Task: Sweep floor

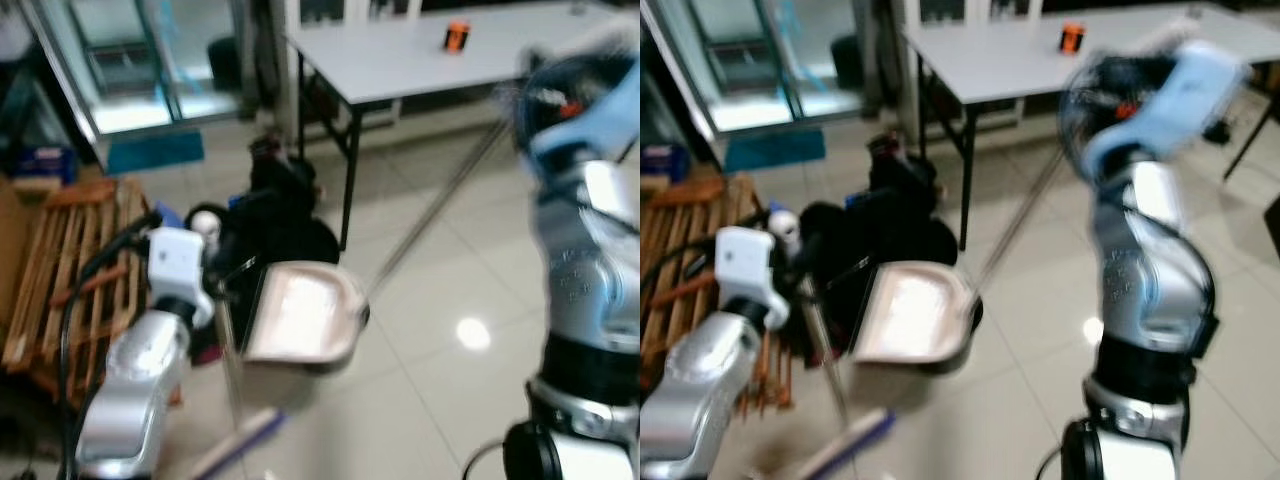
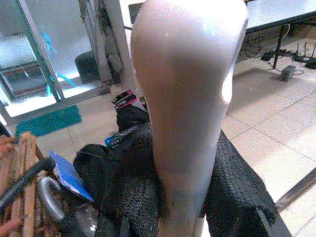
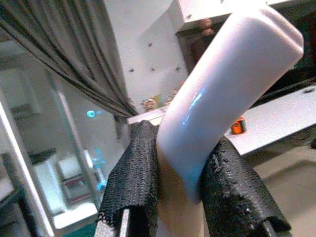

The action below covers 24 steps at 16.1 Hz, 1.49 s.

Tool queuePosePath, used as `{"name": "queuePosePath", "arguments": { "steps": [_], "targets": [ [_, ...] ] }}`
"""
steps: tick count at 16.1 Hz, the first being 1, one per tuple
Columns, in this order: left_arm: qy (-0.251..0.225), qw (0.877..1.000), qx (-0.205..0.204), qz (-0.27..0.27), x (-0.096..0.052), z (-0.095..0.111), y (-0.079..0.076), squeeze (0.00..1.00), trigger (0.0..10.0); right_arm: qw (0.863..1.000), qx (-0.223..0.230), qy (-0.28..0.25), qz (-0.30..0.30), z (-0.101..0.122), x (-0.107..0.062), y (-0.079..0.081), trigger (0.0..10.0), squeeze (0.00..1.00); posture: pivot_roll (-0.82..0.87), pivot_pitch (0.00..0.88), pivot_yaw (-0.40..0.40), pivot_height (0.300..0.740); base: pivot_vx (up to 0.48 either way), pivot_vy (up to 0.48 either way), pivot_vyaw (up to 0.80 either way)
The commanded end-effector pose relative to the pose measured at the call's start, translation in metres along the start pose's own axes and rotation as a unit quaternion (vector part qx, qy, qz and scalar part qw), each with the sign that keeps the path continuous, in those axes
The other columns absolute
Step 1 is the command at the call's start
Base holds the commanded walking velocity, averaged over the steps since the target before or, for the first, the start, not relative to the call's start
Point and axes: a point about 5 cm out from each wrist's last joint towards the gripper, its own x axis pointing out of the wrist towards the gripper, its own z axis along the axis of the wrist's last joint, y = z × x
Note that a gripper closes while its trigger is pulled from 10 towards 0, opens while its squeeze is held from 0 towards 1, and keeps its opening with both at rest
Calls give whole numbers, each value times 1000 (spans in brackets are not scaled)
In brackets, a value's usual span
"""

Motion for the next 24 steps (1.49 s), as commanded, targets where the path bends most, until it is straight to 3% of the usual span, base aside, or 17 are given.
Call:
{"name": "queuePosePath", "arguments": {
  "steps": [1,15,24],
  "targets": [
    [-20,1000,6,-12,2,9,-4,0,10000,999,-7,-31,-13,13,1,-7,10000,0,-22,0,19,740,349,0,0],
    [-23,1000,5,-16,3,10,-5,0,10000,999,-13,-29,-19,11,-1,-9,10000,0,-24,0,28,740,358,0,-88],
    [-17,1000,8,-9,2,7,-5,0,10000,998,-53,-36,-10,8,-2,-7,10000,0,-24,0,20,740,318,0,0]
  ]
}}
